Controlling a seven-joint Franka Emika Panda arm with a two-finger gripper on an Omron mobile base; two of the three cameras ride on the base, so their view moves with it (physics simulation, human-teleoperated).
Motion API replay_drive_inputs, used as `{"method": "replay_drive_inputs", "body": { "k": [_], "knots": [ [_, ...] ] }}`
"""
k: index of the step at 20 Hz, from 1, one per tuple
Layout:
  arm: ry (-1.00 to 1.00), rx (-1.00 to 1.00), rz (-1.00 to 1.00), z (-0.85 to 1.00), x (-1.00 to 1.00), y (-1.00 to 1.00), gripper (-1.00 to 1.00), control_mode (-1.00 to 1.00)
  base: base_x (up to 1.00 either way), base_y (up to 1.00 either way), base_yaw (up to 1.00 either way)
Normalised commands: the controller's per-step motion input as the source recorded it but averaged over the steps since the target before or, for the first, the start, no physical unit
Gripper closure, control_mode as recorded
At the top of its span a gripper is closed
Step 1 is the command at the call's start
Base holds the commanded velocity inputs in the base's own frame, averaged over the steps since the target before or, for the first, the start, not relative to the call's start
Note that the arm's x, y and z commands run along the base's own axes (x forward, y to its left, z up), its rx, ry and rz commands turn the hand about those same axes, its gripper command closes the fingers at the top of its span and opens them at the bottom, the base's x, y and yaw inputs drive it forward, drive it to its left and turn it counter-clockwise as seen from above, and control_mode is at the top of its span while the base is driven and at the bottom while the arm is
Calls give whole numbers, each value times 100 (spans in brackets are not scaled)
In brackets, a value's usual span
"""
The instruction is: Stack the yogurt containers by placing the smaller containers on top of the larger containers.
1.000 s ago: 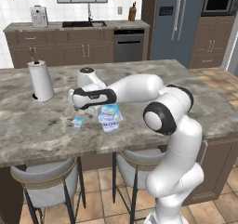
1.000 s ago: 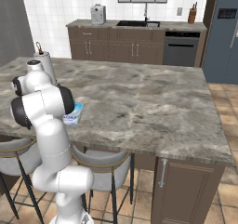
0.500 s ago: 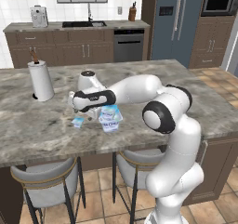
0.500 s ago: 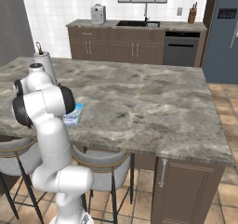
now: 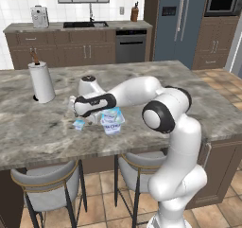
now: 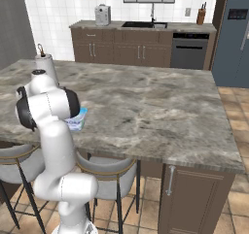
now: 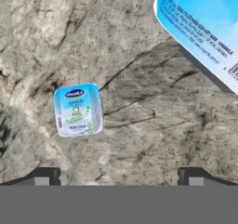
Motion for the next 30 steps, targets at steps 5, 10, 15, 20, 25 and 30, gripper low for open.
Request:
{"method": "replay_drive_inputs", "body": {
  "k": [5,10,15,20,25,30],
  "knots": [
    [0,0,0,-12,27,0,-100,-100,0,0,0],
    [0,0,0,-8,29,0,-100,-100,0,0,0],
    [0,0,0,-9,28,7,-100,-100,0,0,0],
    [0,0,0,-17,20,15,-100,-100,0,0,0],
    [0,0,0,-20,15,20,-100,-100,0,0,0],
    [0,0,0,-17,9,12,-100,-100,0,0,0]
  ]
}}
